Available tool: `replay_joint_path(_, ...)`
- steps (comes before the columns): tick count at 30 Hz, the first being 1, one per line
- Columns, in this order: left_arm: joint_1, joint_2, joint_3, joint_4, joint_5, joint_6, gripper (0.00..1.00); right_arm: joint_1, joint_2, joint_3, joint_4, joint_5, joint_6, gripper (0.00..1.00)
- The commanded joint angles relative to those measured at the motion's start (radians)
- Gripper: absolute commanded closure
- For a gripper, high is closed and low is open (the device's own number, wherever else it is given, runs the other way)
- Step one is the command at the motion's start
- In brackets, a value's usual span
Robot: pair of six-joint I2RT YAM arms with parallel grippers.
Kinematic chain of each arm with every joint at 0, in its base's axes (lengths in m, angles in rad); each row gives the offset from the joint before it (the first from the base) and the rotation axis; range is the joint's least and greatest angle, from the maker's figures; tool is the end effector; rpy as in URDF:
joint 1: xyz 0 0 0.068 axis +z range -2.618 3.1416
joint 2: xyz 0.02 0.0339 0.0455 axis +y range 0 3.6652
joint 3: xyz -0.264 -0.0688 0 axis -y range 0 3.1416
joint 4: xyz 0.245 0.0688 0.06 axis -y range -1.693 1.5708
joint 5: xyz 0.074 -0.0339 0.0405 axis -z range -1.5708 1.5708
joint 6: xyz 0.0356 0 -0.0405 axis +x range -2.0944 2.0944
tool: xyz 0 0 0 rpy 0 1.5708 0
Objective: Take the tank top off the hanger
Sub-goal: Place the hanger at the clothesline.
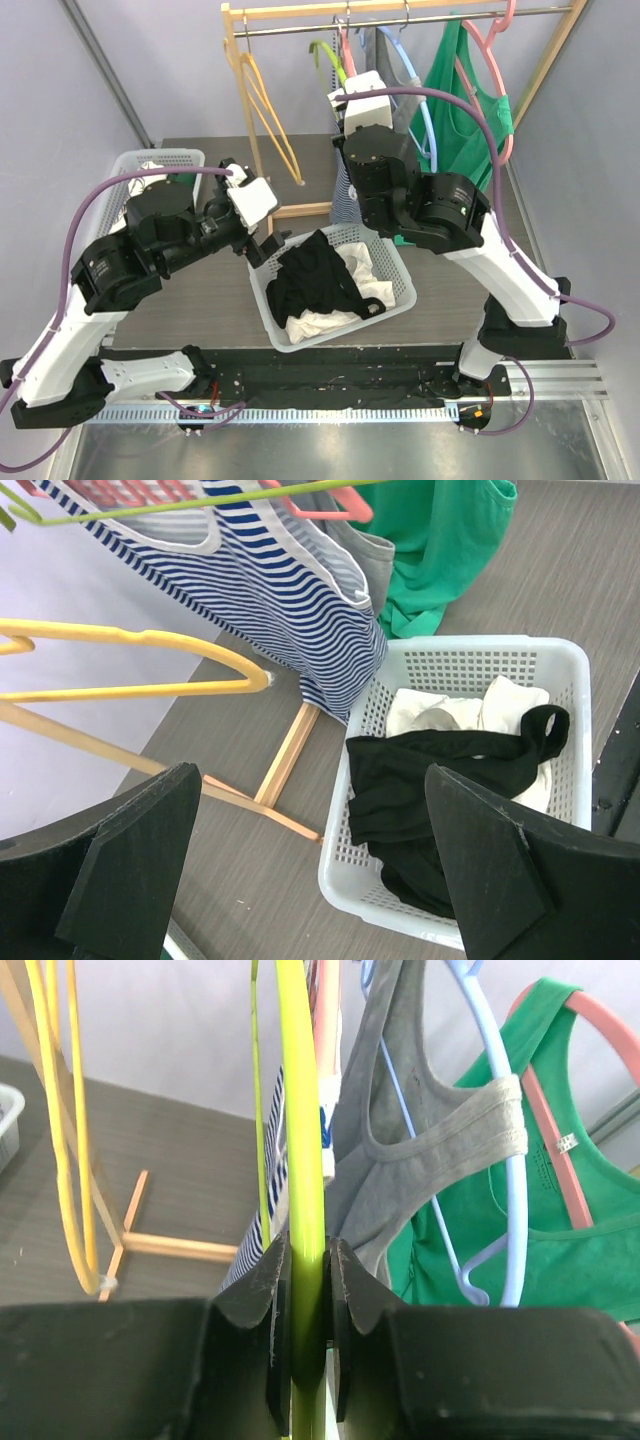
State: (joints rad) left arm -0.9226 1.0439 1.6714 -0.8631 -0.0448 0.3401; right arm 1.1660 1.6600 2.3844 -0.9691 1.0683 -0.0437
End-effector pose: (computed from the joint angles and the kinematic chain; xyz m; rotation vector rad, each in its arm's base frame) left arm 0.0960 -0.1241 0.5085 1.0492 1.4895 -0.3733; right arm 0.1372 0.2411 0.5617 -0.2893 1.6645 -0.1306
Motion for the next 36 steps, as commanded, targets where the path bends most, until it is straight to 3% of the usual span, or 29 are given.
replay_joint_path(1, -0.002, -0.019, 0.010, 0.070, -0.039, -0.016, 0.00, 0.020, -0.008, 0.012, 0.251, 0.091, -0.097, 0.99)
replay_joint_path(6, -0.002, -0.035, -0.032, 0.121, -0.110, -0.013, 0.04, 0.020, 0.023, 0.033, 0.322, 0.036, -0.122, 0.99)
replay_joint_path(17, -0.002, -0.064, -0.065, 0.138, -0.107, -0.019, 0.03, 0.011, 0.170, 0.160, 0.336, -0.013, -0.160, 0.99)
replay_joint_path(36, -0.002, -0.108, -0.114, 0.144, -0.110, -0.029, 0.03, -0.103, 0.173, 0.130, 0.351, -0.126, -0.116, 0.99)
